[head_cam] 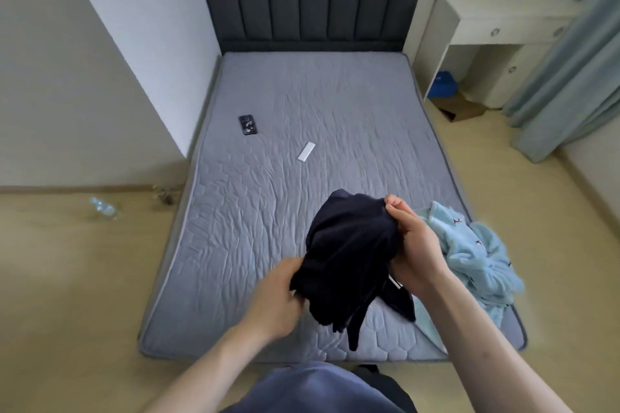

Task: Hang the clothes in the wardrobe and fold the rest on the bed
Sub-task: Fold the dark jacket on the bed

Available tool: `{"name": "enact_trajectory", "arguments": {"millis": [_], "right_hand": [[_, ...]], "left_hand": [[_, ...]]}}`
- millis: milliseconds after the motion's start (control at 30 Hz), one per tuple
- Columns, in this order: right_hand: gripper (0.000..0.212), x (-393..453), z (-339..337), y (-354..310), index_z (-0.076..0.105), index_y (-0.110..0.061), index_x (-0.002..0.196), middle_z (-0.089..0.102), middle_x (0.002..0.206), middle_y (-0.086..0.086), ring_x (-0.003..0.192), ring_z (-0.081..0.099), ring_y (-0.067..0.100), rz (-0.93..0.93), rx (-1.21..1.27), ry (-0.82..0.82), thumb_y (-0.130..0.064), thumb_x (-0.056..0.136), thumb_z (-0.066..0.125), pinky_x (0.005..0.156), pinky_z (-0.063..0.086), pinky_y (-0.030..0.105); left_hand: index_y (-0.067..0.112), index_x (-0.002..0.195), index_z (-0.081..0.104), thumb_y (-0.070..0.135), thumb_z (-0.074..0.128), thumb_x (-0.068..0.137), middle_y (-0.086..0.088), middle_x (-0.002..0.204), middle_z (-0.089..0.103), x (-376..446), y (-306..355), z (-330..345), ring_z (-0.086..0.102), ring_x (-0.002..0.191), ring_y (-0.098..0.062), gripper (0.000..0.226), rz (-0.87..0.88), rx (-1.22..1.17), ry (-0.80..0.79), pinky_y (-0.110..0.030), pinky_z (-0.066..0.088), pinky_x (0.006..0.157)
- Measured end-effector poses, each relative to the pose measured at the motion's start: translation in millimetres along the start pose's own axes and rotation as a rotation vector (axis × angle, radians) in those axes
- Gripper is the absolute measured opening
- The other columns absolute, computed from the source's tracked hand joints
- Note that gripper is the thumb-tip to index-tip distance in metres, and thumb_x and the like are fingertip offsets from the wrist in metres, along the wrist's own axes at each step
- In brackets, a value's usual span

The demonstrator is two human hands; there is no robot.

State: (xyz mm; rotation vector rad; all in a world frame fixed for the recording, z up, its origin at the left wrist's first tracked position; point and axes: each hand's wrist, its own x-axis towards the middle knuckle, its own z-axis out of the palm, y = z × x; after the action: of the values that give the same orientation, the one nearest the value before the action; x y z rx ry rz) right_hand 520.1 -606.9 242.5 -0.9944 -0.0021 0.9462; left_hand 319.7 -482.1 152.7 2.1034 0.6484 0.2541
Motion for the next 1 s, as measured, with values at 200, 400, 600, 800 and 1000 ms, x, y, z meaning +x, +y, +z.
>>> {"name": "enact_trajectory", "arguments": {"millis": [200, 400, 600, 800, 1000], "right_hand": [[0.023, 11, -5, 19, 0.065, -0.016, 0.125, 0.075, 0.102, -0.002, 0.081, 0.070, 0.008, -0.064, -0.741, 0.108, -0.019, 0.102, 0.064, 0.073, 0.054, 0.024], [0.073, -21, 22, 63, 0.058, -0.042, 0.131, 0.068, 0.128, -0.017, 0.118, 0.066, 0.004, 0.025, -0.963, -0.395, -0.056, 0.068, 0.092, 0.100, 0.054, 0.029], [0.056, -18, 52, 70, 0.055, -0.044, 0.114, 0.071, 0.099, -0.024, 0.091, 0.067, -0.005, -0.251, -1.275, -0.276, -0.055, 0.068, 0.084, 0.074, 0.056, 0.021], [0.014, 29, 43, 37, 0.064, -0.031, 0.087, 0.063, 0.066, -0.014, 0.062, 0.057, 0.006, -0.265, -1.406, -0.246, -0.025, 0.077, 0.056, 0.065, 0.051, 0.033], [0.023, 79, 35, 15, 0.070, -0.016, 0.086, 0.071, 0.078, 0.003, 0.081, 0.067, 0.022, -0.053, -1.679, -0.315, -0.010, 0.081, 0.049, 0.072, 0.052, 0.035]], "left_hand": [[0.013, 0.078, 0.068, 0.016, 0.052, 0.073, -0.002, 0.064, 0.068, 23, 26, -82, 0.066, 0.060, -0.017, 0.017, -0.166, -0.217, 0.130, -0.031, 0.051, 0.057], [0.027, 0.055, 0.058, 0.035, 0.050, 0.064, 0.005, 0.045, 0.048, 45, 57, -109, 0.045, 0.050, -0.014, 0.014, -0.222, 0.034, 0.168, -0.027, 0.030, 0.047], [0.015, 0.070, 0.055, 0.042, 0.052, 0.061, 0.004, 0.061, 0.062, 62, 71, -119, 0.060, 0.068, -0.022, 0.028, -0.258, 0.228, 0.178, -0.031, 0.042, 0.056], [0.030, 0.079, 0.060, 0.065, 0.058, 0.065, 0.012, 0.068, 0.064, 67, 48, -154, 0.062, 0.070, -0.013, 0.037, -0.182, 0.556, 0.089, -0.029, 0.039, 0.052], [0.034, 0.077, 0.070, 0.077, 0.063, 0.073, 0.007, 0.069, 0.068, 65, 8, -170, 0.054, 0.056, -0.003, 0.044, -0.255, 0.259, -0.084, -0.029, 0.038, 0.057]]}}
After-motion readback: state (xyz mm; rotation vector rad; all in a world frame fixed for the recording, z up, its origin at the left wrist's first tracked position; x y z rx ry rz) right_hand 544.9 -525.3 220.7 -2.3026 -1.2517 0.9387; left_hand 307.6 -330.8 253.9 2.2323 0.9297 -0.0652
